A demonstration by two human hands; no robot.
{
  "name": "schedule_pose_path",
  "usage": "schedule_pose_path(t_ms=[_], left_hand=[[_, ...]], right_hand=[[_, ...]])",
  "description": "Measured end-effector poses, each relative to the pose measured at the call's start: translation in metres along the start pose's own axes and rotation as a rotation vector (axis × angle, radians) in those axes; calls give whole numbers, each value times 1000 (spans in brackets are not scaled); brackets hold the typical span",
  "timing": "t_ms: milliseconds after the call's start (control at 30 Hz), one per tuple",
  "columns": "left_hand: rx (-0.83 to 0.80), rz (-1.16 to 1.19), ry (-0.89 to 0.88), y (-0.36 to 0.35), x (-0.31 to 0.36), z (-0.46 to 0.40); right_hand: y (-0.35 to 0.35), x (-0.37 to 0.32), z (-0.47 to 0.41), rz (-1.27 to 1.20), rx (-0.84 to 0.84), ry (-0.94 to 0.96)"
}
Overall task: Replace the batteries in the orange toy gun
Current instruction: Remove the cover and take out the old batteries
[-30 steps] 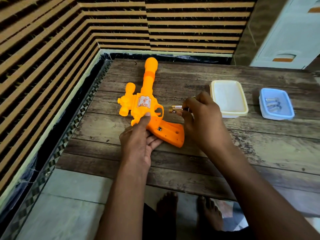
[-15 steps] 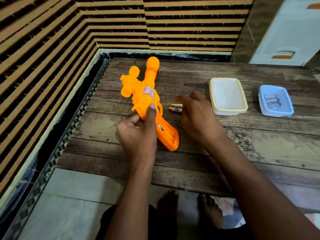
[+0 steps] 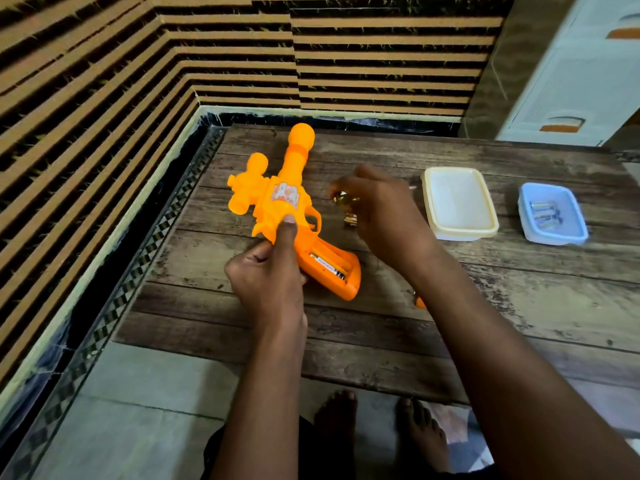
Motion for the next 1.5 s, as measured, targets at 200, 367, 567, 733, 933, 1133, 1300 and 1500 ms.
schedule_pose_path(t_ms=[200, 367, 567, 733, 933, 1133, 1300, 1500], left_hand=[[41, 70, 90, 3, 2, -7], [52, 83, 140, 5, 2, -10], [51, 102, 160, 6, 1, -11], [80, 90, 148, 3, 3, -9], [-7, 111, 66, 0, 7, -3], [-152, -17, -172, -6, 11, 8], [-142, -128, -229, -12, 11, 15], [-138, -378, -465, -17, 7, 22]], right_hand=[[-22, 9, -51, 136, -263, 87], [-39, 10, -61, 134, -400, 115], [-36, 13, -57, 160, -398, 141], [-10, -10, -25, -58, 30, 115], [0, -49, 50, -360, 187, -326], [-20, -55, 68, -833, 107, -655], [-17, -68, 74, -1574, 76, -900], [-18, -65, 76, -1902, 104, -1083]])
Point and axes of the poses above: each hand's wrist, its own z-axis away from the middle knuckle, its own y-axis out of the back of the hand, x = y × z, the point moved 1 cm from there along -z, towards the middle knuckle
